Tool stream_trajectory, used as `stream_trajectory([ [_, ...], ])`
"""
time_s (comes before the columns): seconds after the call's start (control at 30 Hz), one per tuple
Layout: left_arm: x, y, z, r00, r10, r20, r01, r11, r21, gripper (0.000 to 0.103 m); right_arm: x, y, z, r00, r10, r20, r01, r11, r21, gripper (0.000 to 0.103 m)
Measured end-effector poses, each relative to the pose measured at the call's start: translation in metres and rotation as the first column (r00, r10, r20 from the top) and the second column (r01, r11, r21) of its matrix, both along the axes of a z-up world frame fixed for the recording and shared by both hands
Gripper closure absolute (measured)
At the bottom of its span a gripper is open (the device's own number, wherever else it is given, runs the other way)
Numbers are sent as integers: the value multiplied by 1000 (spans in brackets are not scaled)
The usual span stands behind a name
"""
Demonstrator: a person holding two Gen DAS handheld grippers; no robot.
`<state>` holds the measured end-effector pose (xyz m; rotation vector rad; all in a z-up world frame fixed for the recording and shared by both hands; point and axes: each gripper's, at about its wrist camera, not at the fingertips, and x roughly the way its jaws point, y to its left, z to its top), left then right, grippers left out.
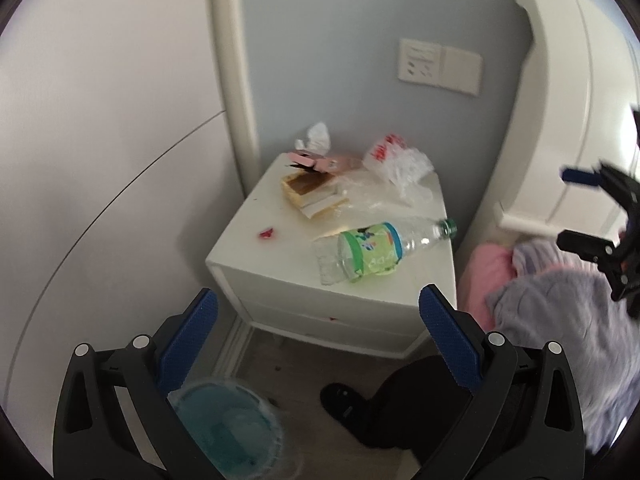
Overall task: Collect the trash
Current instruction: 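Lower the left gripper over the green-labelled water bottle and close on it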
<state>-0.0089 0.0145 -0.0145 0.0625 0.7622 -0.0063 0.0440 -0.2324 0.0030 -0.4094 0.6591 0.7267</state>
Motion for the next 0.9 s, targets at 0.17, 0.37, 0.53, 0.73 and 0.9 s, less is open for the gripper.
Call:
stream_trajectory([
  [0.17,24,0,-13,993,-102,-57,103,995,7,6,12,22,-9,990,141,20,-138,986,-94,6],
  [0.37,54,-4,-29,975,-198,-106,202,979,28,6,44,41,-27,966,255,-48,-258,961,-100,6],
  [0.53,86,-10,-46,945,-290,-152,301,952,59,6,70,57,-50,929,350,-119,-364,921,-136,6],
  [0.73,120,-23,-73,870,-428,-243,470,871,147,6,107,78,-84,884,419,-209,-457,867,-195,6],
  [0.9,151,-28,-96,781,-526,-338,593,793,137,6,131,95,-104,831,479,-282,-541,814,-212,6],
])
